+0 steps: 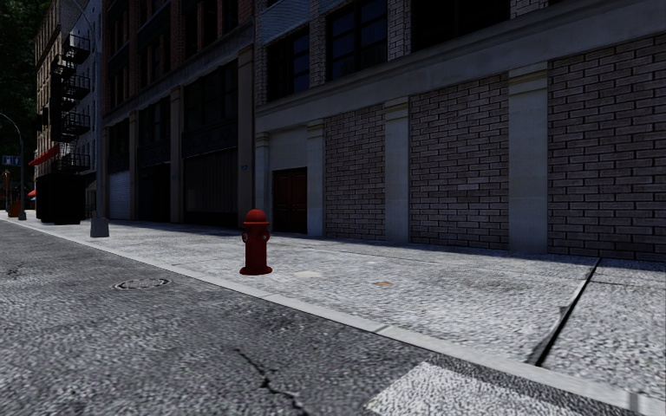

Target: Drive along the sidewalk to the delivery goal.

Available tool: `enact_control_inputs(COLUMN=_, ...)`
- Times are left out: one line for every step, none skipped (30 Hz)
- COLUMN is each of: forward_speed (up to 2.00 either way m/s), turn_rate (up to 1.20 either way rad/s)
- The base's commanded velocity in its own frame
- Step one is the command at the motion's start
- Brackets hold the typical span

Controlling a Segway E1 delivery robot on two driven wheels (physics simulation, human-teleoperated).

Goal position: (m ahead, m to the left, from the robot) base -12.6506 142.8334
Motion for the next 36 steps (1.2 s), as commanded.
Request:
enact_control_inputs(forward_speed=0.0, turn_rate=0.0)
enact_control_inputs(forward_speed=0.0, turn_rate=0.0)
enact_control_inputs(forward_speed=0.0, turn_rate=0.0)
enact_control_inputs(forward_speed=0.0, turn_rate=0.0)
enact_control_inputs(forward_speed=0.0, turn_rate=0.0)
enact_control_inputs(forward_speed=0.0, turn_rate=0.0)
enact_control_inputs(forward_speed=0.0, turn_rate=0.0)
enact_control_inputs(forward_speed=0.0, turn_rate=0.0)
enact_control_inputs(forward_speed=0.0, turn_rate=0.0)
enact_control_inputs(forward_speed=0.0, turn_rate=0.0)
enact_control_inputs(forward_speed=0.0, turn_rate=0.0)
enact_control_inputs(forward_speed=0.0, turn_rate=0.0)
enact_control_inputs(forward_speed=0.0, turn_rate=0.0)
enact_control_inputs(forward_speed=0.0, turn_rate=0.0)
enact_control_inputs(forward_speed=0.0, turn_rate=0.0)
enact_control_inputs(forward_speed=0.0, turn_rate=0.0)
enact_control_inputs(forward_speed=0.0, turn_rate=0.0)
enact_control_inputs(forward_speed=0.0, turn_rate=0.0)
enact_control_inputs(forward_speed=0.0, turn_rate=0.0)
enact_control_inputs(forward_speed=0.0, turn_rate=0.0)
enact_control_inputs(forward_speed=0.0, turn_rate=0.0)
enact_control_inputs(forward_speed=0.0, turn_rate=0.0)
enact_control_inputs(forward_speed=0.0, turn_rate=0.0)
enact_control_inputs(forward_speed=0.0, turn_rate=0.0)
enact_control_inputs(forward_speed=0.0, turn_rate=0.0)
enact_control_inputs(forward_speed=0.0, turn_rate=0.0)
enact_control_inputs(forward_speed=0.0, turn_rate=0.0)
enact_control_inputs(forward_speed=0.0, turn_rate=0.0)
enact_control_inputs(forward_speed=0.0, turn_rate=0.0)
enact_control_inputs(forward_speed=0.0, turn_rate=0.0)
enact_control_inputs(forward_speed=0.0, turn_rate=0.01)
enact_control_inputs(forward_speed=0.0, turn_rate=0.03)
enact_control_inputs(forward_speed=0.0, turn_rate=0.03)
enact_control_inputs(forward_speed=0.0, turn_rate=0.04)
enact_control_inputs(forward_speed=0.0, turn_rate=0.1)
enact_control_inputs(forward_speed=-0.04, turn_rate=0.17)
